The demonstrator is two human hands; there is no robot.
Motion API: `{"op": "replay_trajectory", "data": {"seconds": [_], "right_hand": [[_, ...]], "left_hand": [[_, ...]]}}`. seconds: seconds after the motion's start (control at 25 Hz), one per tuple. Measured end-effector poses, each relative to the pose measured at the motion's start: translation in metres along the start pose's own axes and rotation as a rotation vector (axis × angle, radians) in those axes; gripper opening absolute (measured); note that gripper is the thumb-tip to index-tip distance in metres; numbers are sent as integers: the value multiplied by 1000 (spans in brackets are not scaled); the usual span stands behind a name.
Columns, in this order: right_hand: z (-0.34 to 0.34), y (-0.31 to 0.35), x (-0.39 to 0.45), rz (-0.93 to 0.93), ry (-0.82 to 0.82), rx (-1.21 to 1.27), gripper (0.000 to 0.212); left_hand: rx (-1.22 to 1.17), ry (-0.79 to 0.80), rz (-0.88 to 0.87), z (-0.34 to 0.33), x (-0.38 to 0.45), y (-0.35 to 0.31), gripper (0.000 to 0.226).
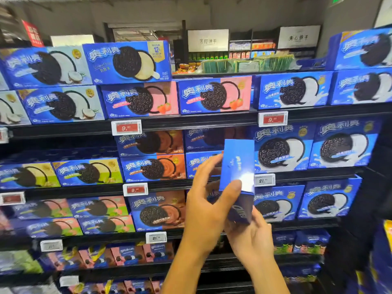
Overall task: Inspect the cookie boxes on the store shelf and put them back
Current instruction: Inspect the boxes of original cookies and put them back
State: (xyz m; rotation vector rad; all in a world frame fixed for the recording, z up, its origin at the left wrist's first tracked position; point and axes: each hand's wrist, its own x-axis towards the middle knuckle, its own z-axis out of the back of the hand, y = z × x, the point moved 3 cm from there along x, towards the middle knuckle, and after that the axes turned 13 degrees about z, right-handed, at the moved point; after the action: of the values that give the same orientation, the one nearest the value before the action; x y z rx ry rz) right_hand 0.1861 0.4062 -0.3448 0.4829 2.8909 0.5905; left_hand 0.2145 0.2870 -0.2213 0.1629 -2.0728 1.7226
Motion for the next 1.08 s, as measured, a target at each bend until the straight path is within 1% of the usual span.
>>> {"op": "replay_trajectory", "data": {"seconds": [0.08,0.16,0.28,0.32,0.36,0.44,0.56,0.6,0.64,0.72,0.8,0.84,0.88,0.92,1.0,1.08], "right_hand": [[3,0,1,-40,3,6,67],[3,5,2,-41,14,27,73],[7,9,4,-20,24,55,91],[7,11,4,-29,28,61,93],[8,13,4,-41,32,73,86],[12,25,7,-29,33,68,62],[10,64,13,119,53,32,38],[7,78,14,204,63,-6,32],[3,90,13,303,77,-62,32],[-7,106,7,486,117,-197,44],[-16,114,-4,606,189,-317,53],[-21,117,-10,654,233,-363,56],[-25,119,-15,701,273,-411,59],[-30,119,-19,745,316,-466,64],[-41,115,-26,790,440,-557,73],[-52,106,-31,790,577,-623,69]], "left_hand": [[82,-12,-39,-13,-2,0,47],[110,4,-69,-24,-5,-1,48],[143,-2,-87,-34,-4,-2,51],[159,-6,-105,-35,-3,-1,51],[164,-8,-119,-35,-2,1,50],[76,-11,-108,-26,2,6,46],[-158,-98,3,2,11,28,38],[-177,-130,46,11,15,37,35],[-179,-157,81,19,18,47,34],[-174,-213,134,28,23,61,34],[-166,-248,198,32,29,72,28],[-156,-240,234,34,32,76,30],[-151,-218,267,35,37,81,40],[-169,-191,300,34,42,86,47],[-228,-173,369,31,54,92,52],[-348,-178,446,28,65,98,48]]}}
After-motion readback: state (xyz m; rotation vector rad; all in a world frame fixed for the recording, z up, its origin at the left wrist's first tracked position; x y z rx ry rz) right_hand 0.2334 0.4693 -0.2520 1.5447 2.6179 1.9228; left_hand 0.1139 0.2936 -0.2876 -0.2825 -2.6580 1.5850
